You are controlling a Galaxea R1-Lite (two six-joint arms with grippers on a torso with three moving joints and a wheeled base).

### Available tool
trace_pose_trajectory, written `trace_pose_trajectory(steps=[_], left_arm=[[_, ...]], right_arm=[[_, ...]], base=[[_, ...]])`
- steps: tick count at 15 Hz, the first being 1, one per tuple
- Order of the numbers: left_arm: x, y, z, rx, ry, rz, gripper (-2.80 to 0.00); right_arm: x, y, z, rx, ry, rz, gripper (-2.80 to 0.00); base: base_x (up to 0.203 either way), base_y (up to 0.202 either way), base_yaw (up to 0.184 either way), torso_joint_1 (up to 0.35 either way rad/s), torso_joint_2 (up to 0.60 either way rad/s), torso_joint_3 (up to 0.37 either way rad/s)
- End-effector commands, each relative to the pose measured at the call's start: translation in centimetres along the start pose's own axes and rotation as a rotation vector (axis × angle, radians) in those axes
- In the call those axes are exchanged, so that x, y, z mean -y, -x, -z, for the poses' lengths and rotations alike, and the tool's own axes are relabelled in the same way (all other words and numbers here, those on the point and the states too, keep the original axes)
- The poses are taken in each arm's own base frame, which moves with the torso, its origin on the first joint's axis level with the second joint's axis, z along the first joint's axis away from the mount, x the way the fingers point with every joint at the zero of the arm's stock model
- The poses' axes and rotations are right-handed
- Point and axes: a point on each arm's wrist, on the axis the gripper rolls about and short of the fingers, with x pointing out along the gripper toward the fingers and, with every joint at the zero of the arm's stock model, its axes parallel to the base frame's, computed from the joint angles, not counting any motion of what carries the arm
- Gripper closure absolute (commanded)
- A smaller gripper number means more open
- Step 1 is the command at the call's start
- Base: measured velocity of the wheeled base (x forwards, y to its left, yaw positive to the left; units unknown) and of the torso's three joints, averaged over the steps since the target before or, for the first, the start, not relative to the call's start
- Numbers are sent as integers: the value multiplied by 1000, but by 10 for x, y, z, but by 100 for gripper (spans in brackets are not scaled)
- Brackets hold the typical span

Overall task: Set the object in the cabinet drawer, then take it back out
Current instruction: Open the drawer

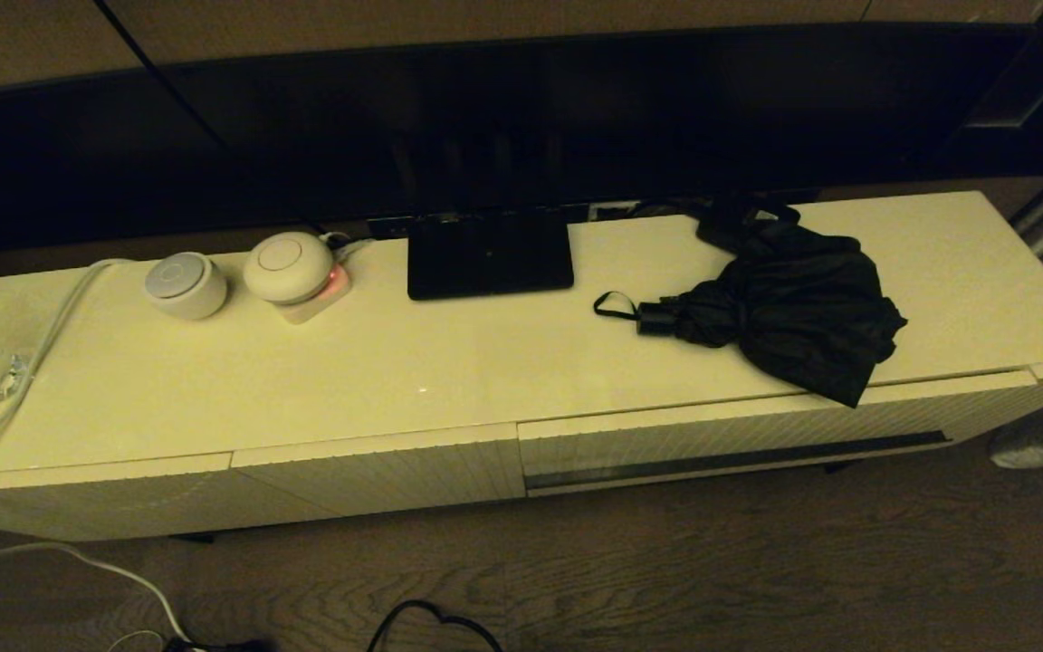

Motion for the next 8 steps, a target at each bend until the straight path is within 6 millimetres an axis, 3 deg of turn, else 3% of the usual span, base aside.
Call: trace_pose_trajectory(steps=[1, 3, 7, 8], left_arm=[[0, 0, 1, -3, 0, -1, 0], [0, 0, 1, -3, 0, -1, 0], [0, 0, 1, -3, 0, -1, 0], [0, 0, 1, -4, 0, -1, 0]], right_arm=[[0, 0, 0, -4, 7, 3, 0], [0, 3, -8, 15, 8, 0, 0], [-1, 23, -63, 54, 8, -28, 0], [-2, 21, -75, 17, 15, -51, 0]], base=[[0, 0, 0, 0, 0, 0], [0, 0, 0, 0, 0, 0], [0, 0, 0, 0, 0, 0], [0, 0, 0, 0, 0, 0]])
